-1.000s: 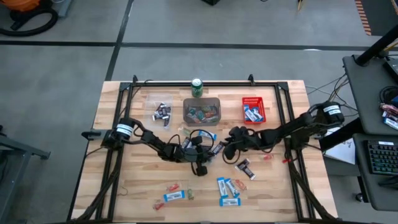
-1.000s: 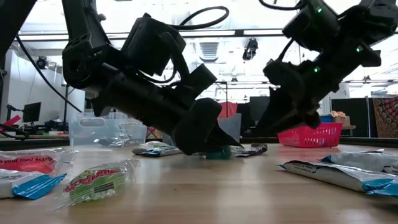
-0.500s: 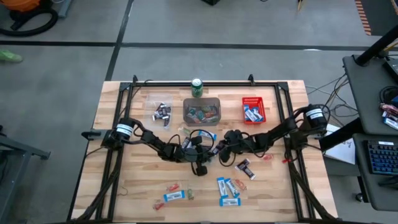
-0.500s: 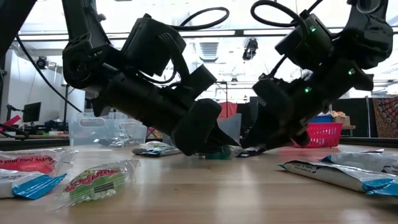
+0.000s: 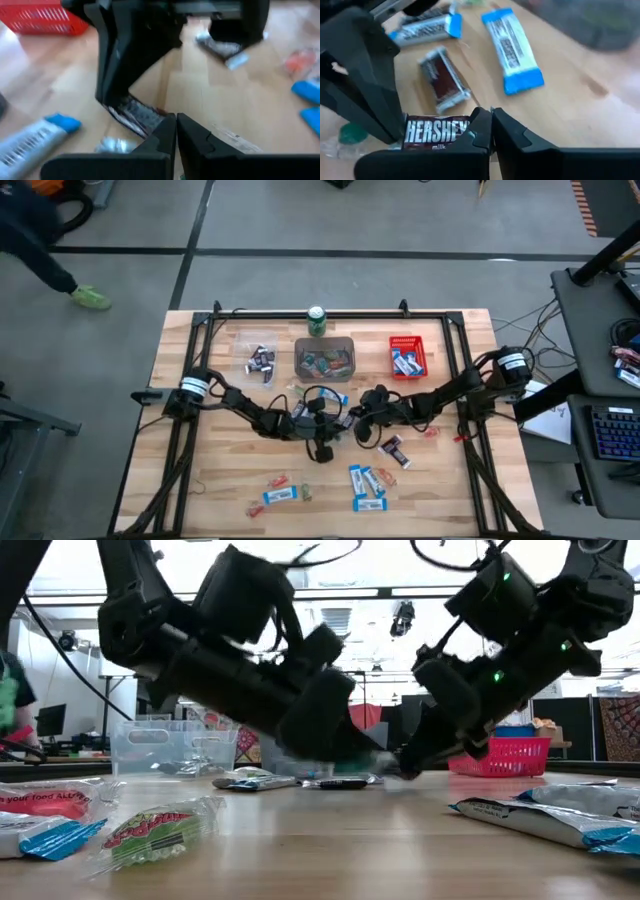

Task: Organize candy in baskets
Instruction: Put the brown chocolate bar into the transparent bin

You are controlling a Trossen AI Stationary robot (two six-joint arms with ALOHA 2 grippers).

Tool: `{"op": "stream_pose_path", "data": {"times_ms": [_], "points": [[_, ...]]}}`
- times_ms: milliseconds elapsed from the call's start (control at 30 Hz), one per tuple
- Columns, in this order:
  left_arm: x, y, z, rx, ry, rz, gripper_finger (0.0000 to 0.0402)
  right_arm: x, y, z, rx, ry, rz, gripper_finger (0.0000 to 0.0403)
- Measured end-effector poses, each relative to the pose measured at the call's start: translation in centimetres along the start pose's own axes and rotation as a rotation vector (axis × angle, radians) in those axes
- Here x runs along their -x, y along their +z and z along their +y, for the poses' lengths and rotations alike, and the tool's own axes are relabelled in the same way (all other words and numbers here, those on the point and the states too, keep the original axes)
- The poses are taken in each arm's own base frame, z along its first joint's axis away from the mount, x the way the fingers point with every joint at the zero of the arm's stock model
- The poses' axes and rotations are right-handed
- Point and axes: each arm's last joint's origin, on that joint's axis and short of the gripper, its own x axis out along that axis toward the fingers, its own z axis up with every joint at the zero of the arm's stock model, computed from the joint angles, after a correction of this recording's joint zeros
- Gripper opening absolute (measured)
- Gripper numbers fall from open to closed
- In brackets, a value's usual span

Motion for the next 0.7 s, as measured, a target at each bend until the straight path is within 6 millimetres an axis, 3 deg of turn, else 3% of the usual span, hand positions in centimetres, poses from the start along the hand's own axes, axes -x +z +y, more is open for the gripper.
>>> {"op": "stream_pose_path", "data": {"times_ms": [200,400,533,700], "points": [[1.0,2.0,0.2,-0.002,0.001,-0.054,0.0,1.4,0.3,1.5,0.122,-0.013,-0.083,0.0008],[1.2,2.0,0.3,0.023,0.001,-0.053,0.0006,2.3,-0.2,2.9,0.241,-0.051,-0.142,0.0008],[1.3,1.8,0.4,0.076,0.0,-0.048,0.0033,2.9,-0.7,3.9,0.319,-0.056,-0.165,0.0008],[1.3,1.6,0.4,0.11,-0.004,-0.043,0.0096,3.6,-0.9,5.2,0.415,-0.056,-0.194,0.0008]]}}
